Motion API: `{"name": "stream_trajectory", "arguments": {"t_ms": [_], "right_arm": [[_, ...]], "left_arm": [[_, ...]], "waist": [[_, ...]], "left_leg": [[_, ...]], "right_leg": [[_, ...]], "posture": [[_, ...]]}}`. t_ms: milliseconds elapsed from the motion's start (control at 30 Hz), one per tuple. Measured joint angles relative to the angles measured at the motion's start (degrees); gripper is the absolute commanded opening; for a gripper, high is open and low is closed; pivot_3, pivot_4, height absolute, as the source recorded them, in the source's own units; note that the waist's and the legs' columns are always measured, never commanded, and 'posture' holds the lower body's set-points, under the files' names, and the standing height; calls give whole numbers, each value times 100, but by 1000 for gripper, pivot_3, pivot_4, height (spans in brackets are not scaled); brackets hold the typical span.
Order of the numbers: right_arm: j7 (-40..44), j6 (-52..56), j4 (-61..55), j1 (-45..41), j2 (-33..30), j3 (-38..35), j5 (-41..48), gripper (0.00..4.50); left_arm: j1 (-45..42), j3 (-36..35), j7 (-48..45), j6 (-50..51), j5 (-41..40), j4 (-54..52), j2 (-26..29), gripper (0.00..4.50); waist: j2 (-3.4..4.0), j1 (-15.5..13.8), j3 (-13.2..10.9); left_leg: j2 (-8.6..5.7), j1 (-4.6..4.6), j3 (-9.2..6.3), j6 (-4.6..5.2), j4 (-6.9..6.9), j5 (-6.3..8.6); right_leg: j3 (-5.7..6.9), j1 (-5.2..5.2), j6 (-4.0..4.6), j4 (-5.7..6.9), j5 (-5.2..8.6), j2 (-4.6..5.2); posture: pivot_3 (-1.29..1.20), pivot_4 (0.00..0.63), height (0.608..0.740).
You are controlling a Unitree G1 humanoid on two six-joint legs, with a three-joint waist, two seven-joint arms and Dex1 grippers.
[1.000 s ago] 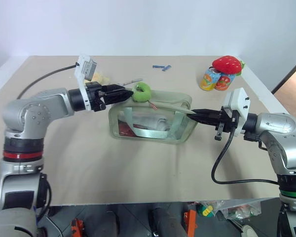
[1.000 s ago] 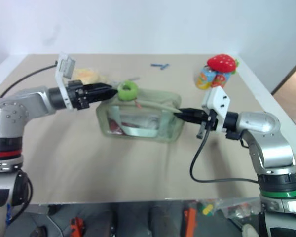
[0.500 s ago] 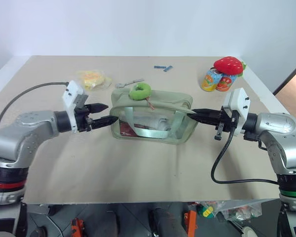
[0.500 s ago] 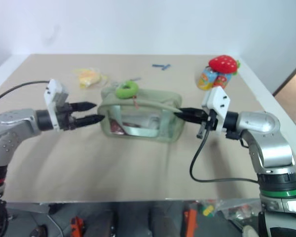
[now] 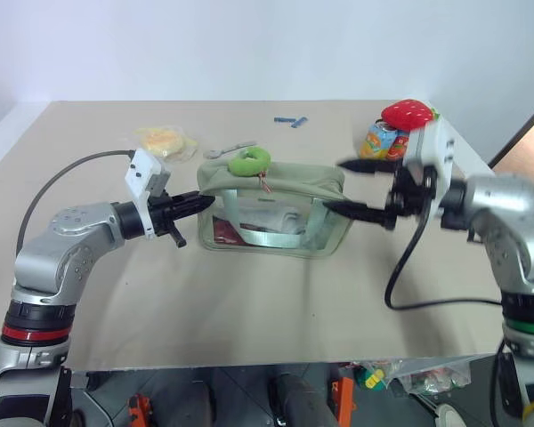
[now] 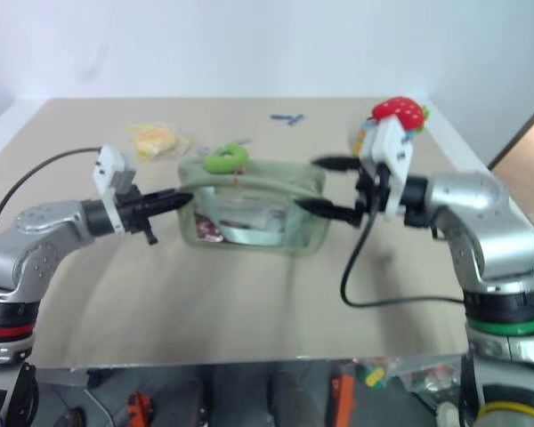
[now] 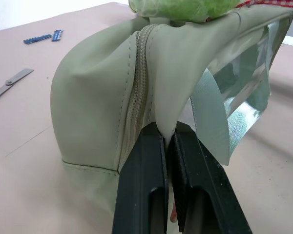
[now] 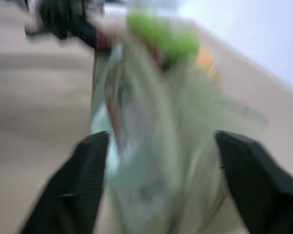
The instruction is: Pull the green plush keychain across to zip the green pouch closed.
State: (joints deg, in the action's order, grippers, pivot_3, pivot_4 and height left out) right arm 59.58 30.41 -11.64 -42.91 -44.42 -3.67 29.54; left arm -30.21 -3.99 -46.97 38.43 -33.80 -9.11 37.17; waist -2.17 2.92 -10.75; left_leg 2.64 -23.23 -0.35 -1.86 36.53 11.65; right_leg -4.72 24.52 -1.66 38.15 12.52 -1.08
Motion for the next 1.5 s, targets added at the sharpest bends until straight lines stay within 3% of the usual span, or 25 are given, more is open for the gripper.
{"name": "stream_trajectory", "arguments": {"t_ms": [100,367,500,767,867,1100,1500], "right_arm": [[-259,92,-159,-597,493,278,5,4465],[-501,52,564,-1061,1583,1071,-303,4465],[-465,-82,985,-1200,1783,1205,-471,3342],[-263,-298,1595,-1149,1824,1446,-839,588],[-221,-402,1673,-1143,1824,1473,-942,744],[-197,-447,1712,-1143,1825,1473,-1022,3084],[-382,-511,1941,-1186,2028,1251,-1059,3084]], "left_arm": [[9,15,35,82,-12,-95,-50,0],[-62,28,165,205,-32,-159,-283,0],[-65,53,233,204,-2,-179,-366,0],[-66,71,395,221,6,-258,-447,0],[-66,71,414,271,7,-280,-450,0],[-66,73,486,298,8,-341,-468,0],[-65,93,530,301,10,-356,-503,0]], "waist": [[-4,-16,3],[-4,-50,2],[-4,-64,3],[-4,-71,2],[-4,-71,3],[-4,-71,2],[-4,-71,2]], "left_leg": [[5,1,-13,0,-1,0],[-22,-24,-11,0,1,0],[-35,-24,-17,0,0,0],[-43,-23,-22,0,1,0],[-43,-24,-23,0,1,0],[-44,-23,-25,0,1,0],[-45,-24,-26,0,2,0]], "right_leg": [[12,-7,6,0,3,-5],[15,-2,-11,-6,12,30],[19,-7,-18,-6,17,42],[20,-8,-21,-5,16,45],[22,-8,-22,-5,16,46],[23,-9,-22,-5,16,46],[23,-10,-22,-5,16,47]], "posture": [[0,150,740],[0,150,740],[0,150,740],[0,150,740],[0,150,740],[0,150,740],[0,150,740]]}}
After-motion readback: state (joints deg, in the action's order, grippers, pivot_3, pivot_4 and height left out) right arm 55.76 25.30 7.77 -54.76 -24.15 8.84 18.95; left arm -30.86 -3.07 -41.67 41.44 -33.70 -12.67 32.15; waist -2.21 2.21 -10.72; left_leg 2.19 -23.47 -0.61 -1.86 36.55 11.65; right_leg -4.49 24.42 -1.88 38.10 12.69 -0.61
